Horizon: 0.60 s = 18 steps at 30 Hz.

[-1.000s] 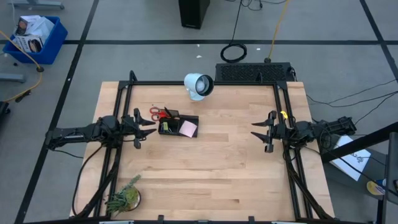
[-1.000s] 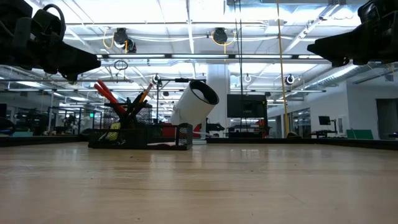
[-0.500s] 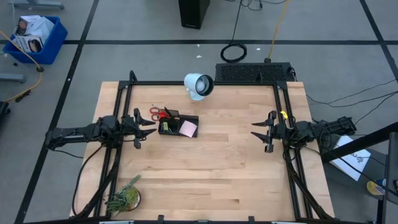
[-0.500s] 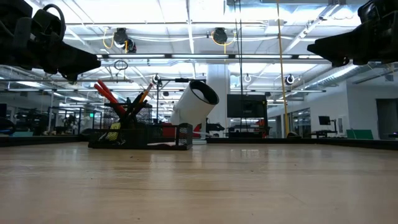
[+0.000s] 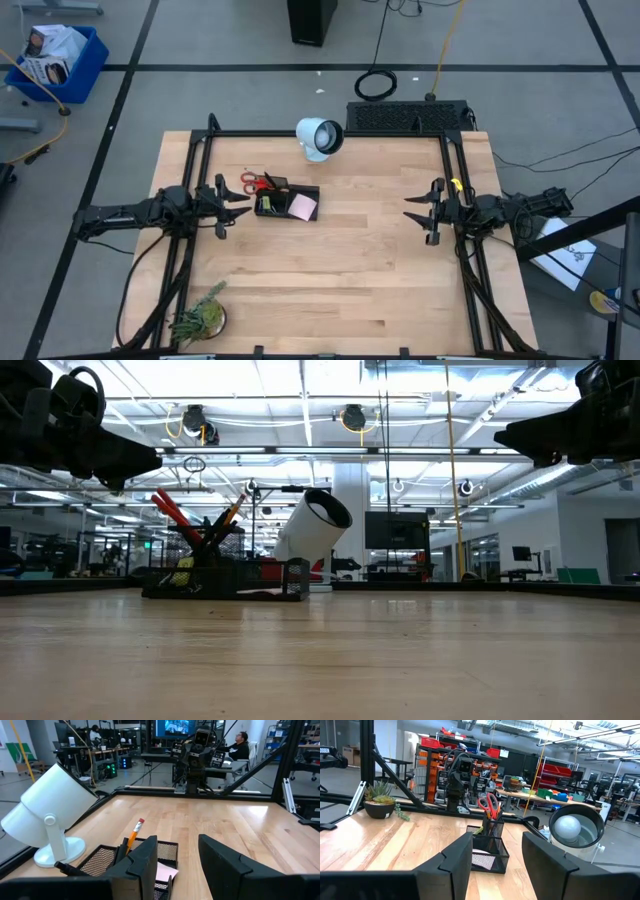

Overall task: Pick and place office supplies into organizer
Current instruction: Return to Home Position

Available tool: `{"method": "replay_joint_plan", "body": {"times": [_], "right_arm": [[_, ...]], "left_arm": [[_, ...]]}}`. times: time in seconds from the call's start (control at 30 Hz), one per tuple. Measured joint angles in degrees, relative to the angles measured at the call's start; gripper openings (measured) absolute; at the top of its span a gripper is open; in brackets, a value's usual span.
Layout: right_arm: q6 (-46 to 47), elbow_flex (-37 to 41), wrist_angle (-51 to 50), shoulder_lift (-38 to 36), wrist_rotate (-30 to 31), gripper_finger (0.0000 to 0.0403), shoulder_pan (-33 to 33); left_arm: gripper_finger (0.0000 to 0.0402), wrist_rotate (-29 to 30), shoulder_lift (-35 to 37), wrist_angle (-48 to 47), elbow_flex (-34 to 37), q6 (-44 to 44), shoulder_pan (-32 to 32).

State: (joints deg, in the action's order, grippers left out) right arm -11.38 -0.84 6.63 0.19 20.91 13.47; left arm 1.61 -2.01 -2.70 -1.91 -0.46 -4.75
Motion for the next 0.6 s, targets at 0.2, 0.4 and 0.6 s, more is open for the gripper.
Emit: {"method": "replay_joint_plan", "body": {"times": [0.2,0.4,0.6], "right_arm": [[0.0,0.0,0.0,0.0,0.0,0.0161,0.0],[0.0,0.0,0.0,0.0,0.0,0.0162,0.0],[0.0,0.0,0.0,0.0,0.0,0.0163,0.0]], "left_arm": [[0.0147,0.0,0.0,0.0,0.0,0.0,0.0],[0.0147,0.0,0.0,0.0,0.0,0.0,0.0],[0.0147,0.0,0.0,0.0,0.0,0.0,0.0]]}}
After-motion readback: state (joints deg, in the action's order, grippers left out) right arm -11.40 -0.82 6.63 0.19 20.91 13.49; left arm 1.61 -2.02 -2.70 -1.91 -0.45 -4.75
